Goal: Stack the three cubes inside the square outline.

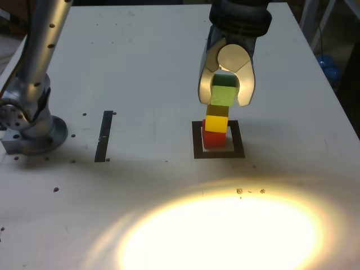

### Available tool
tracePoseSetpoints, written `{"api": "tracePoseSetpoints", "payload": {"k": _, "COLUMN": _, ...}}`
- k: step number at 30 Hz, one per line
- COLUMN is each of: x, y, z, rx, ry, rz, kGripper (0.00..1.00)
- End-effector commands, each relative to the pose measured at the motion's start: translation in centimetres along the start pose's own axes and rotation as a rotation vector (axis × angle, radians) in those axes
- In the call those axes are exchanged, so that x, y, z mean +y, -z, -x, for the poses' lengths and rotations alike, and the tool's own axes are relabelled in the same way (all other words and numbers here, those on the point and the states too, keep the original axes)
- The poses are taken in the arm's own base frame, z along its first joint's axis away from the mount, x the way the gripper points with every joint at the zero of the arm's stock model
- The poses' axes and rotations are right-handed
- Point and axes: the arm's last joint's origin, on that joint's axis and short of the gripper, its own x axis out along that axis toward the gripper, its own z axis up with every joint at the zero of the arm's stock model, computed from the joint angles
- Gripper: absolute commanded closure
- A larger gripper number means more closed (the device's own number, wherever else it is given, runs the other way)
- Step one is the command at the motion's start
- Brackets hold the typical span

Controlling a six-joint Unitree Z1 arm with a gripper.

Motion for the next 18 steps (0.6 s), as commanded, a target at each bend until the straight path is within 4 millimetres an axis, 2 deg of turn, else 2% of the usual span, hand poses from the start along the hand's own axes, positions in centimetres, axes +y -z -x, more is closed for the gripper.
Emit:
{"api": "tracePoseSetpoints", "payload": {"k": 1, "x": 0.16, "y": 0.29, "z": -0.11, "rx": 0.014, "ry": 0.004, "rz": 0.007, "kGripper": 0.71}}
{"api": "tracePoseSetpoints", "payload": {"k": 16, "x": 0.32, "y": 0.48, "z": -0.65, "rx": 0.03, "ry": 0.001, "rz": 0.011, "kGripper": 0.7}}
{"api": "tracePoseSetpoints", "payload": {"k": 18, "x": 0.32, "y": 0.49, "z": -0.71, "rx": 0.032, "ry": 0.001, "rz": 0.011, "kGripper": 0.66}}
